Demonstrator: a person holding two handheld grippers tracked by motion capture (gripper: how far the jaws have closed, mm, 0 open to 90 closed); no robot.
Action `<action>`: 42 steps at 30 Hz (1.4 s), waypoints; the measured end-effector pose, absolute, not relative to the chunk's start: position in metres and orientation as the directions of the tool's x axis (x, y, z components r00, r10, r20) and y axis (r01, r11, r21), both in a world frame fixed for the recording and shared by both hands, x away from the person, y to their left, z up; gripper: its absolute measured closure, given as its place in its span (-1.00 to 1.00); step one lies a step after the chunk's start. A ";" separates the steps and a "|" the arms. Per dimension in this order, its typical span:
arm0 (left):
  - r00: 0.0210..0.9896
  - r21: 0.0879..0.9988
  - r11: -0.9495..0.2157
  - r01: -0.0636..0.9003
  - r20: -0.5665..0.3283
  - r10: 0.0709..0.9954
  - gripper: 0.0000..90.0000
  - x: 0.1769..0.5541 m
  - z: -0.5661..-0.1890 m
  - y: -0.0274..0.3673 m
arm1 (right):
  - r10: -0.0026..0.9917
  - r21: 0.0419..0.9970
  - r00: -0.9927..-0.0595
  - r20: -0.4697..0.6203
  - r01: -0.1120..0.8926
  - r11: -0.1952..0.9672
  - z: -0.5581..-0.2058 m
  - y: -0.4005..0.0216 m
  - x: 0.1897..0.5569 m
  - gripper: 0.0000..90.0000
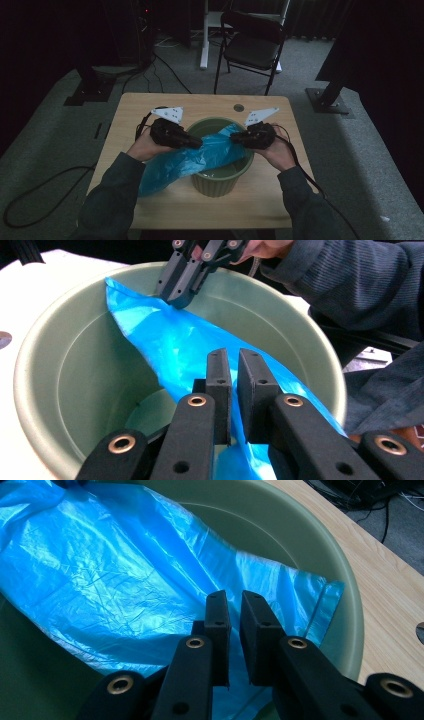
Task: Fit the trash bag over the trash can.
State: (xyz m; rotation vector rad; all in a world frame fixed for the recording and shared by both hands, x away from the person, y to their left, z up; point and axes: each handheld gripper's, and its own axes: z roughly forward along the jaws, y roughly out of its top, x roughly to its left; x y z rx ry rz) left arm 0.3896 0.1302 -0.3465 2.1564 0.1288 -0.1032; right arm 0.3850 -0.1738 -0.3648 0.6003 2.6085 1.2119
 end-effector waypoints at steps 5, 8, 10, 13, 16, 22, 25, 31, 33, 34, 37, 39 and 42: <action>0.991 0.817 -0.563 0.129 -0.118 0.057 0.87 0.390 -0.349 0.123 | 0.442 0.777 -0.897 -0.016 0.268 0.570 -0.363 -0.174 0.382 0.80; 0.992 0.810 -0.573 0.129 -0.112 0.064 0.86 0.391 -0.350 0.123 | 0.442 0.778 -0.897 -0.021 0.263 0.571 -0.363 -0.175 0.380 0.78; 0.991 0.803 -0.582 0.131 -0.109 0.072 0.86 0.391 -0.351 0.121 | 0.438 0.782 -0.899 -0.018 0.260 0.566 -0.362 -0.174 0.379 0.78; 0.991 0.804 -0.580 0.134 -0.109 0.077 0.84 0.391 -0.351 0.118 | 0.428 0.786 -0.904 -0.012 0.256 0.563 -0.362 -0.172 0.378 0.78; 0.991 0.805 -0.578 0.132 -0.100 0.087 0.75 0.390 -0.350 0.118 | 0.424 0.785 -0.906 -0.020 0.248 0.567 -0.361 -0.171 0.377 0.78; 0.988 0.814 -0.562 0.146 -0.089 0.127 0.59 0.387 -0.344 0.129 | 0.429 0.791 -0.903 -0.017 0.250 0.558 -0.359 -0.174 0.376 0.78; 0.984 0.828 -0.539 0.155 -0.085 0.154 0.49 0.385 -0.340 0.141 | 0.433 0.793 -0.901 -0.017 0.252 0.555 -0.359 -0.176 0.376 0.76; 0.976 0.839 -0.521 0.156 -0.051 0.209 0.35 0.374 -0.333 0.167 | 0.433 0.796 -0.901 -0.017 0.250 0.552 -0.358 -0.178 0.374 0.74; 0.969 0.839 -0.517 0.171 -0.049 0.241 0.30 0.369 -0.334 0.182 | 0.435 0.795 -0.900 -0.019 0.250 0.552 -0.357 -0.179 0.374 0.73; 0.968 0.840 -0.513 0.177 -0.053 0.247 0.28 0.368 -0.336 0.187 | 0.435 0.797 -0.900 -0.021 0.248 0.551 -0.357 -0.180 0.374 0.73; 0.963 0.840 -0.507 0.191 -0.061 0.263 0.24 0.366 -0.339 0.195 | 0.434 0.797 -0.901 -0.022 0.247 0.552 -0.357 -0.179 0.373 0.73; 0.961 0.843 -0.498 0.204 -0.074 0.268 0.23 0.365 -0.344 0.205 | 0.433 0.795 -0.901 -0.023 0.246 0.555 -0.358 -0.179 0.373 0.72; 0.958 0.838 -0.502 0.214 -0.080 0.275 0.22 0.361 -0.349 0.215 | 0.432 0.795 -0.901 -0.023 0.246 0.555 -0.358 -0.178 0.373 0.72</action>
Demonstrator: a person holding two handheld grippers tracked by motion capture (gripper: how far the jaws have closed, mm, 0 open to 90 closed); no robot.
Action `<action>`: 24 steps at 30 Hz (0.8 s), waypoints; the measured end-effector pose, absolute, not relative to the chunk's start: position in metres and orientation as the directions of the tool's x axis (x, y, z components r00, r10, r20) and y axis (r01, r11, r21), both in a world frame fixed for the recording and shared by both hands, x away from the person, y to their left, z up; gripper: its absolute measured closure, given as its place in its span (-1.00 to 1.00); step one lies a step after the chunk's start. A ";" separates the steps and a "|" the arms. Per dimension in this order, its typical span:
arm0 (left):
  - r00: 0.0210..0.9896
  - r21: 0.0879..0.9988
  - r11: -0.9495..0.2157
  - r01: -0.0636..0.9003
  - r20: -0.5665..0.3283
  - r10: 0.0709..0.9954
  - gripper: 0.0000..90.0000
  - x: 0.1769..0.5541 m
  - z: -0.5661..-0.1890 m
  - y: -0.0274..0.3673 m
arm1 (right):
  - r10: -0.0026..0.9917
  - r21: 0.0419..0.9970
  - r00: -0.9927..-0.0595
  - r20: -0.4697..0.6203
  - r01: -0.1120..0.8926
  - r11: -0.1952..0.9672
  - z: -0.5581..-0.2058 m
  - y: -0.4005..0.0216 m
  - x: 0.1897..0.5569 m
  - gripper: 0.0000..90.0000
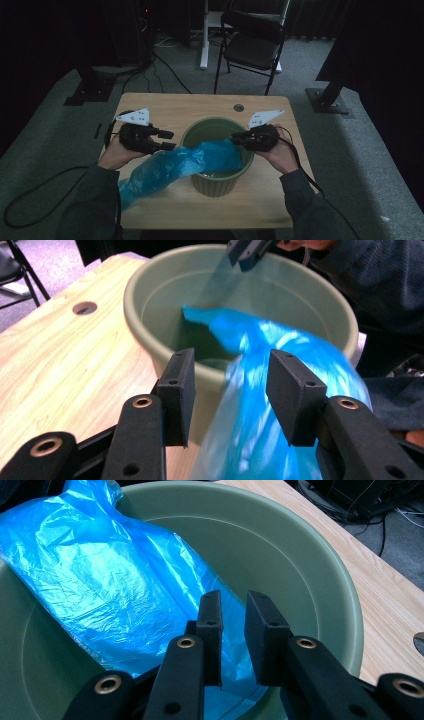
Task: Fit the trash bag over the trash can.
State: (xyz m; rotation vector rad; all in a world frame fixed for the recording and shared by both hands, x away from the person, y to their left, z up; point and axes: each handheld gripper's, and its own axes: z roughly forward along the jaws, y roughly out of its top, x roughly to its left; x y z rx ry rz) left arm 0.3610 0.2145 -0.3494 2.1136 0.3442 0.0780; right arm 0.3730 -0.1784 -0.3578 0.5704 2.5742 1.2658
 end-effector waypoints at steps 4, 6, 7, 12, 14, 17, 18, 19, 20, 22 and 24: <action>0.958 0.843 -0.492 0.218 -0.088 0.273 0.22 0.358 -0.353 0.222 | 0.433 0.795 -0.901 -0.022 0.247 0.554 -0.358 -0.178 0.373 0.72; 0.960 0.847 -0.486 0.216 -0.094 0.263 0.21 0.358 -0.356 0.226 | 0.434 0.795 -0.901 -0.023 0.246 0.554 -0.358 -0.179 0.373 0.72; 0.960 0.844 -0.491 0.217 -0.093 0.265 0.16 0.358 -0.358 0.228 | 0.433 0.796 -0.901 -0.023 0.246 0.553 -0.357 -0.179 0.372 0.72; 0.957 0.844 -0.480 0.241 -0.122 0.265 0.08 0.359 -0.370 0.234 | 0.432 0.801 -0.902 -0.028 0.238 0.550 -0.355 -0.182 0.369 0.72; 0.956 0.843 -0.480 0.244 -0.125 0.266 0.03 0.359 -0.373 0.234 | 0.432 0.801 -0.902 -0.029 0.237 0.549 -0.354 -0.183 0.369 0.72; 0.955 0.830 -0.497 0.253 -0.132 0.266 0.00 0.360 -0.380 0.232 | 0.434 0.803 -0.901 -0.025 0.241 0.546 -0.355 -0.185 0.370 0.71; 0.955 0.829 -0.497 0.256 -0.135 0.265 -0.01 0.360 -0.381 0.232 | 0.436 0.803 -0.900 -0.022 0.243 0.544 -0.355 -0.186 0.370 0.71; 0.953 0.828 -0.498 0.259 -0.137 0.269 -0.01 0.361 -0.383 0.231 | 0.437 0.804 -0.899 -0.022 0.244 0.543 -0.356 -0.187 0.370 0.71; 0.953 0.828 -0.498 0.259 -0.137 0.269 -0.01 0.361 -0.383 0.231 | 0.437 0.804 -0.899 -0.022 0.244 0.543 -0.356 -0.187 0.370 0.71; 0.946 0.814 -0.513 0.272 -0.130 0.295 0.03 0.363 -0.385 0.228 | 0.438 0.804 -0.899 -0.019 0.247 0.541 -0.357 -0.187 0.370 0.71; 0.942 0.801 -0.528 0.281 -0.126 0.311 0.13 0.365 -0.387 0.225 | 0.437 0.803 -0.899 -0.021 0.245 0.543 -0.358 -0.187 0.370 0.71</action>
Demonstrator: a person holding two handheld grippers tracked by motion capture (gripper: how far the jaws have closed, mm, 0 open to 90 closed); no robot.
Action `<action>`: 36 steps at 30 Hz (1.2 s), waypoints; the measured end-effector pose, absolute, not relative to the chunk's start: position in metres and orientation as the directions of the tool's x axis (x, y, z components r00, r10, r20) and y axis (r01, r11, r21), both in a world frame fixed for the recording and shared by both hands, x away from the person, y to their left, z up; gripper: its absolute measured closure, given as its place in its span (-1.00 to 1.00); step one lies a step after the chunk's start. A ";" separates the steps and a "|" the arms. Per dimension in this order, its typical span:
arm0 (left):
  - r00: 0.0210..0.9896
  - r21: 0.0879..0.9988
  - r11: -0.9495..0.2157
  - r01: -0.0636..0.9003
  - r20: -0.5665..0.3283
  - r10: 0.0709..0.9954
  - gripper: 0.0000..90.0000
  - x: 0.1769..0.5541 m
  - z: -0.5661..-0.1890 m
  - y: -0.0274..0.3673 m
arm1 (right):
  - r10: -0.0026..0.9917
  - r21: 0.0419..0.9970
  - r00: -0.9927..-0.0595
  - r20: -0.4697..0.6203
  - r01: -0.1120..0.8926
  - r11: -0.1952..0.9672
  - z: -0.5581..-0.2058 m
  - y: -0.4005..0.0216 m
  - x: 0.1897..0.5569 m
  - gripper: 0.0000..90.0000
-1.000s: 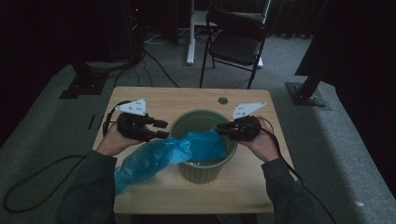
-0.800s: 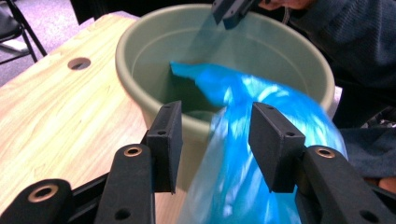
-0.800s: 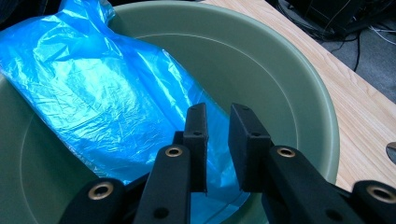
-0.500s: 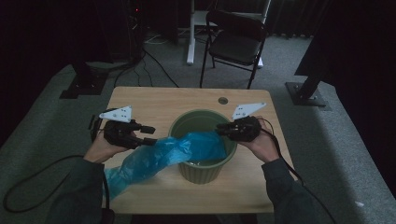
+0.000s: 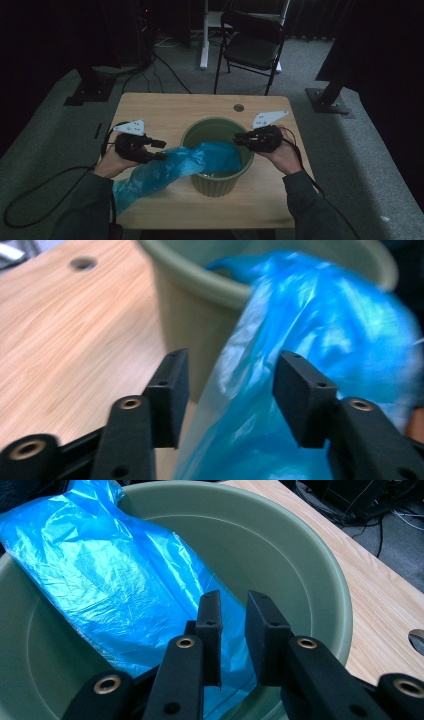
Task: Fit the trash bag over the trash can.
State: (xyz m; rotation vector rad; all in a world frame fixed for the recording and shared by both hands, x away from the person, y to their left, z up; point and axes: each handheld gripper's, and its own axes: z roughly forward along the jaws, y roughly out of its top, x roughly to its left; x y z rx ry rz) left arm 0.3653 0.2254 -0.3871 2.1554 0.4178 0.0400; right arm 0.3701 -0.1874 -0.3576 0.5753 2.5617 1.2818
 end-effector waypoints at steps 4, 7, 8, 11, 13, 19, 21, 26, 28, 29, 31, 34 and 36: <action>0.950 0.797 -0.542 0.268 -0.123 0.289 0.44 0.365 -0.388 0.220 | 0.435 0.806 -0.900 -0.022 0.242 0.541 -0.357 -0.188 0.370 0.71; 0.957 0.795 -0.556 0.242 -0.101 0.272 0.75 0.363 -0.386 0.215 | 0.435 0.805 -0.900 -0.024 0.240 0.543 -0.357 -0.188 0.369 0.71; 0.959 0.796 -0.559 0.233 -0.092 0.268 0.82 0.362 -0.384 0.213 | 0.434 0.806 -0.900 -0.025 0.239 0.541 -0.357 -0.188 0.369 0.71; 0.961 0.802 -0.558 0.212 -0.069 0.267 0.94 0.363 -0.378 0.208 | 0.433 0.807 -0.901 -0.024 0.238 0.540 -0.356 -0.188 0.368 0.71; 0.962 0.808 -0.553 0.202 -0.057 0.267 0.97 0.364 -0.373 0.205 | 0.432 0.808 -0.901 -0.023 0.238 0.539 -0.356 -0.188 0.368 0.71; 0.964 0.819 -0.546 0.176 -0.029 0.266 0.98 0.369 -0.363 0.191 | 0.425 0.814 -0.905 -0.024 0.229 0.534 -0.355 -0.188 0.365 0.71; 0.964 0.821 -0.545 0.168 -0.021 0.265 0.98 0.371 -0.359 0.186 | 0.420 0.815 -0.907 -0.023 0.227 0.533 -0.354 -0.187 0.365 0.71; 0.963 0.827 -0.541 0.157 -0.006 0.269 0.98 0.375 -0.352 0.172 | 0.406 0.823 -0.914 -0.017 0.218 0.525 -0.352 -0.185 0.363 0.69; 0.963 0.825 -0.545 0.153 -0.001 0.270 0.98 0.377 -0.350 0.165 | 0.400 0.824 -0.916 -0.016 0.214 0.524 -0.351 -0.183 0.362 0.68; 0.963 0.825 -0.545 0.153 -0.001 0.270 0.98 0.377 -0.350 0.165 | 0.400 0.824 -0.916 -0.016 0.214 0.524 -0.351 -0.183 0.362 0.68; 0.962 0.825 -0.544 0.150 0.004 0.272 0.98 0.381 -0.346 0.155 | 0.384 0.830 -0.923 -0.018 0.200 0.520 -0.347 -0.180 0.360 0.67; 0.962 0.821 -0.552 0.149 0.010 0.275 0.98 0.384 -0.344 0.145 | 0.368 0.838 -0.930 -0.015 0.189 0.512 -0.343 -0.175 0.357 0.66; 0.961 0.817 -0.557 0.146 0.016 0.276 0.98 0.385 -0.343 0.138 | 0.358 0.840 -0.934 -0.023 0.176 0.513 -0.340 -0.171 0.357 0.66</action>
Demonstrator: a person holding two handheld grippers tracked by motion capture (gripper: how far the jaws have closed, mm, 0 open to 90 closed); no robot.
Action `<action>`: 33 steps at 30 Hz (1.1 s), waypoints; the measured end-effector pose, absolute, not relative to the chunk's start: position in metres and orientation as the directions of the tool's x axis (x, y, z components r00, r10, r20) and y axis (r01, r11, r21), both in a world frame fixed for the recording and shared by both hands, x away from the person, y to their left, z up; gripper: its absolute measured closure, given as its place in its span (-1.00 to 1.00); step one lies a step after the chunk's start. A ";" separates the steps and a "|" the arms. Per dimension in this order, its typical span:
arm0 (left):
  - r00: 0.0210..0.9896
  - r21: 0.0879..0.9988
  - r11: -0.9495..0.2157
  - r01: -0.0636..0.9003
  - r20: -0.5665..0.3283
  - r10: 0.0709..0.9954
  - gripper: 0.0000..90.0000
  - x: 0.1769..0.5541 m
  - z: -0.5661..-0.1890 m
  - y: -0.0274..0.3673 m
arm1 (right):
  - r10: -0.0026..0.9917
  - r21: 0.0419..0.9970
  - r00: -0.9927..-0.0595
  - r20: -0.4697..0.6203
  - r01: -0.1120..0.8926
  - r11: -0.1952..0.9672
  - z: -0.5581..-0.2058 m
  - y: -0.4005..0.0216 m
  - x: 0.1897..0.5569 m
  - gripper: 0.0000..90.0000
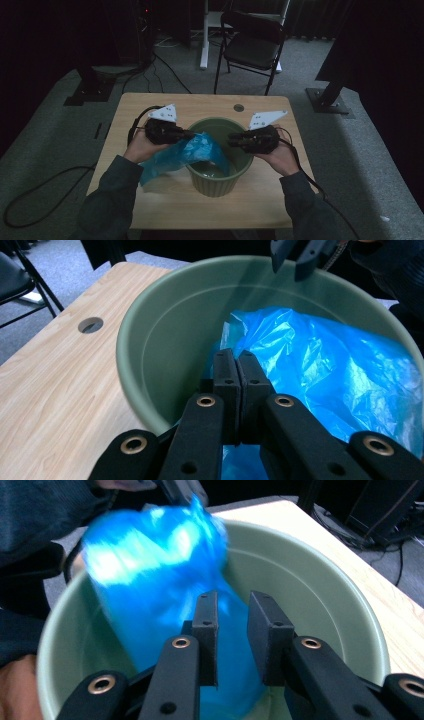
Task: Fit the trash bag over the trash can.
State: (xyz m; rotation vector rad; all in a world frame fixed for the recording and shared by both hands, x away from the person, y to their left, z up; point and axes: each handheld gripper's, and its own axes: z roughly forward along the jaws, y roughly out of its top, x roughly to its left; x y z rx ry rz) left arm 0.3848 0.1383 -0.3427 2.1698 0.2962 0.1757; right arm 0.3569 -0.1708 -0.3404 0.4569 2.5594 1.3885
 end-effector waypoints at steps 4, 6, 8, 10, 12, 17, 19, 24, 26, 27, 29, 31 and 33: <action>0.961 0.814 -0.563 0.142 0.022 0.275 0.98 0.386 -0.342 0.132 | 0.341 0.841 -0.940 -0.027 0.163 0.515 -0.337 -0.163 0.357 0.65; 0.962 0.802 -0.582 0.135 0.034 0.269 0.98 0.387 -0.341 0.119 | 0.334 0.846 -0.942 -0.032 0.152 0.510 -0.336 -0.156 0.358 0.60; 0.963 0.801 -0.583 0.133 0.035 0.268 0.98 0.387 -0.341 0.116 | 0.328 0.844 -0.944 -0.031 0.151 0.514 -0.336 -0.151 0.358 0.58; 0.965 0.805 -0.580 0.127 0.035 0.260 0.98 0.387 -0.340 0.112 | 0.328 0.841 -0.944 -0.035 0.150 0.520 -0.336 -0.149 0.359 0.57; 0.966 0.809 -0.575 0.123 0.036 0.256 0.98 0.387 -0.339 0.109 | 0.332 0.828 -0.943 -0.039 0.155 0.538 -0.339 -0.144 0.361 0.56; 0.964 0.816 -0.565 0.126 0.034 0.265 0.86 0.386 -0.337 0.110 | 0.341 0.810 -0.938 -0.070 0.146 0.568 -0.344 -0.140 0.362 0.90; 0.963 0.819 -0.559 0.129 0.032 0.269 0.80 0.386 -0.336 0.113 | 0.356 0.807 -0.931 -0.078 0.151 0.571 -0.344 -0.144 0.362 0.99; 0.950 0.834 -0.529 0.157 0.018 0.311 0.67 0.385 -0.333 0.134 | 0.389 0.812 -0.918 -0.079 0.167 0.560 -0.345 -0.155 0.362 1.00; 0.951 0.838 -0.522 0.162 0.009 0.309 0.70 0.385 -0.334 0.138 | 0.383 0.823 -0.921 -0.067 0.166 0.544 -0.345 -0.158 0.361 1.00; 0.952 0.836 -0.525 0.161 0.009 0.305 0.74 0.385 -0.335 0.138 | 0.379 0.827 -0.923 -0.061 0.166 0.537 -0.344 -0.159 0.361 0.95; 0.956 0.830 -0.535 0.156 0.010 0.294 0.79 0.385 -0.337 0.134 | 0.380 0.836 -0.924 -0.050 0.169 0.522 -0.343 -0.158 0.361 0.78; 0.960 0.827 -0.541 0.150 0.010 0.281 0.84 0.384 -0.338 0.127 | 0.375 0.846 -0.926 -0.039 0.169 0.506 -0.342 -0.155 0.362 0.68; 0.963 0.827 -0.543 0.145 0.008 0.269 0.85 0.383 -0.339 0.120 | 0.363 0.851 -0.932 -0.024 0.171 0.496 -0.341 -0.151 0.362 0.61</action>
